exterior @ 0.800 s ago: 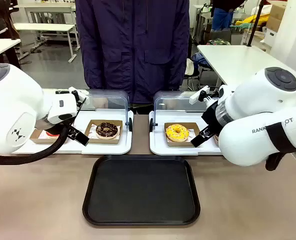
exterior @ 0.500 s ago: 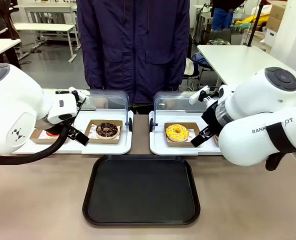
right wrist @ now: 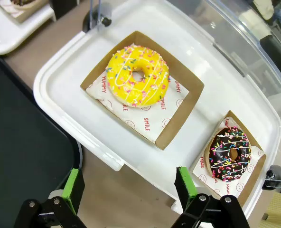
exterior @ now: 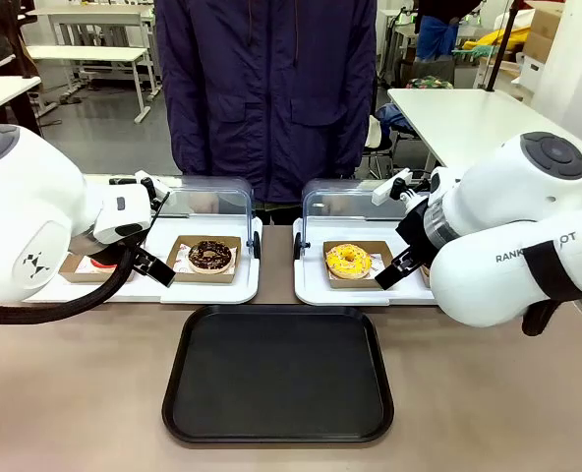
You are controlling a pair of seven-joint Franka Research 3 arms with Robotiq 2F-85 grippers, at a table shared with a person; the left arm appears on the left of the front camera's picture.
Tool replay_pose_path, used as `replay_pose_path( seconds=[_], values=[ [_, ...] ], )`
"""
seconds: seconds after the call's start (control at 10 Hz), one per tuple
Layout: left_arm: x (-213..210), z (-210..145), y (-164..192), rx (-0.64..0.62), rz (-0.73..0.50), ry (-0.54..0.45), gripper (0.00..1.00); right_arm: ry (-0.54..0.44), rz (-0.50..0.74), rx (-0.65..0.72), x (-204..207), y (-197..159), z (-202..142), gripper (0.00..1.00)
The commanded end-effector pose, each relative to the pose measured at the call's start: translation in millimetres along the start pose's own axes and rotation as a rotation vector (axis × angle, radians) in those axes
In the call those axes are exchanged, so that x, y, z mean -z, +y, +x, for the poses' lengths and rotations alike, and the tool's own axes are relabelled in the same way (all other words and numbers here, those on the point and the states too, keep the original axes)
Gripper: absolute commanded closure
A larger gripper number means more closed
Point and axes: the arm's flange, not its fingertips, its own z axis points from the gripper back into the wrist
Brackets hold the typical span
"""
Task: Move the third donut from the left to the tray.
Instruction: Pick up the Paper togo box containing the Donut indicated by the person and place it on the Handle tray.
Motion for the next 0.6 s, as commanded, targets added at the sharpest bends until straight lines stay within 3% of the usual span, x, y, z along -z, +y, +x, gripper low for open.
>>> replay_pose_path(
  seconds=[0.0,0.3,0.5],
  values=[
    [-0.1,0.1,0.0,0.000,0.000,0.000,0.00,0.000,0.000,0.001,0.0,-0.1,0.0,0.00],
    [0.0,0.0,0.0,0.000,0.000,0.000,0.00,0.000,0.000,0.000,0.0,0.0,0.0,0.00],
    [-50.8,26.5,30.4,0.022,-0.078,-0.054,0.00,-0.094,0.044,0.034,-59.0,-27.3,27.1,0.00]
  ],
)
